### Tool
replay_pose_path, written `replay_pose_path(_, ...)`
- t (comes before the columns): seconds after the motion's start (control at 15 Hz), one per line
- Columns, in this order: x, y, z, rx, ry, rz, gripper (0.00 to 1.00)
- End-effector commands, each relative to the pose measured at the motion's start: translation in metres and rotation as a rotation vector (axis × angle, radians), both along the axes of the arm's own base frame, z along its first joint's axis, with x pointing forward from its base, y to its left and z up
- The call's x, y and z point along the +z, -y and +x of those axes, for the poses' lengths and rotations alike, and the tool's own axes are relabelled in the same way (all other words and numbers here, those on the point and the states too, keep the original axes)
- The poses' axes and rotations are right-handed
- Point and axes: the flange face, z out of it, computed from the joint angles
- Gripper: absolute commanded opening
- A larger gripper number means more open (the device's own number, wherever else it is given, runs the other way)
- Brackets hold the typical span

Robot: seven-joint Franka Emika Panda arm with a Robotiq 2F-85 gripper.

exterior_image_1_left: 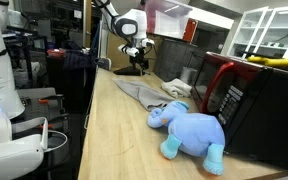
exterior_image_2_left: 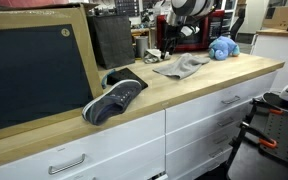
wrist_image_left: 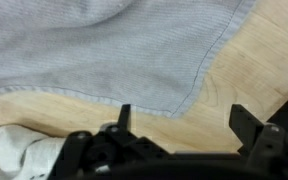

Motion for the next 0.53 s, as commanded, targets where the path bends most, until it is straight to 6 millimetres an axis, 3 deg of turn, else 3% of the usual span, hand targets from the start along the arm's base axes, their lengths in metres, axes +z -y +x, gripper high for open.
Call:
replay_pose_path(0.0,-0.018,0.003,0.003,-0.037,-0.070,-0.024,1.00)
replay_pose_path(0.2,-0.031,0.000,0.003,-0.046,-0.094,-0.013,1.00)
replay_pose_path(0.47,-0.028,-0.007,0.009,-0.038,-0.083,0.019,1.00)
